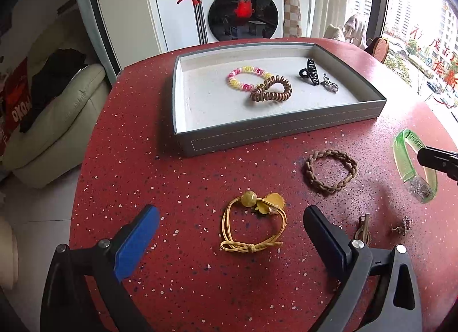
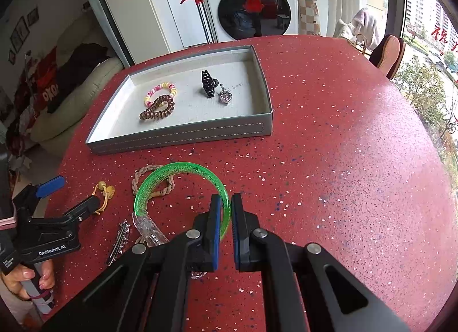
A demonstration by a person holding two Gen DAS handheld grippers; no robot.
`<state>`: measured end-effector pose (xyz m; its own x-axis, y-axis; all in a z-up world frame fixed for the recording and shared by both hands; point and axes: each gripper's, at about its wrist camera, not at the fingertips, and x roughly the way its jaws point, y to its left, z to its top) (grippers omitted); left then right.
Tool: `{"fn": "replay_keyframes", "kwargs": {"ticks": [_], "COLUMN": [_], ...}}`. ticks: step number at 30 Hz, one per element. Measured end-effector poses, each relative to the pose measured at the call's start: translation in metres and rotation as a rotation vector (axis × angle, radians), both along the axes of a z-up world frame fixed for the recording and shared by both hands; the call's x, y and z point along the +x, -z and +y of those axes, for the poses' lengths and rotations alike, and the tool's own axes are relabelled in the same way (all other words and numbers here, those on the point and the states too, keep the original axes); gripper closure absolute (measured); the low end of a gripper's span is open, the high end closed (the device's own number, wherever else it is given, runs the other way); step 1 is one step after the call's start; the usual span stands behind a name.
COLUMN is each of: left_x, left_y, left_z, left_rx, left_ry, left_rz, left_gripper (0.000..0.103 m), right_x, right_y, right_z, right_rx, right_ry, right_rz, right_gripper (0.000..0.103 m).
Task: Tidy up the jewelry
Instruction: 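Grasp the yellow hair tie with left tool while right tool grasps green bangle, then carry both items into the tray and open both tools to release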
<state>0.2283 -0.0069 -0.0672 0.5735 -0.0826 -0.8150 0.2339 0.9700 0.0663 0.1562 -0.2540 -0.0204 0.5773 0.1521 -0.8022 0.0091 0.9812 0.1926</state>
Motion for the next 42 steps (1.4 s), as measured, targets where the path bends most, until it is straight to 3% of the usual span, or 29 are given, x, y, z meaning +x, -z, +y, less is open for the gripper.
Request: {"fn": "replay_keyframes", "kwargs": {"ticks": [4,7,8,9,10,16,29,38,42], "left_x": [0.001,-0.002,-0.004,-0.005,-0.006,-0.014,-0.007,0.032,0.061], "left_y": [0.011,0.012,0.011,0.01,0.011,-0.002,-0.054,-0.085,-0.085], "left_z": [-0.009,-0.012,-0.012,-0.012,-0.014,-0.001,0.018,0.009,0.002], "left_rx": [0.031,0.008,-0.011,-0.023,-0.012,-0.116,-0.231,-0.23,-0.225], "left_ry": [0.02,0.043,0.057,0.068,0.071,0.083,0.075,0.107,0.116], "left_rz": [0.04,0.039,0.04,0.04,0.037,0.024,-0.049,-0.116,-0.105], "left_gripper": [0.004,0.021,0.039,0.068,0.082,0.084,0.084,0.084,0.084], "right_x": [-0.001,-0.002,-0.002,-0.002,-0.002,-0.003,0.011,0.049,0.077], "right_y": [0.0,0.001,0.001,0.001,0.001,-0.003,-0.02,-0.035,-0.039], "right_z": [0.0,-0.001,-0.001,-0.001,-0.001,-0.001,0.003,0.008,0.011], "right_rx": [0.009,0.014,0.015,0.017,0.018,0.019,0.029,0.02,0.018], "right_ry": [0.0,0.0,0.0,0.0,-0.001,0.0,-0.014,-0.036,-0.042], "right_rz": [0.001,0.0,0.0,-0.001,-0.001,-0.015,-0.045,-0.045,-0.036], "right_gripper": [0.095,0.095,0.095,0.095,0.095,0.095,0.095,0.095,0.095]}}
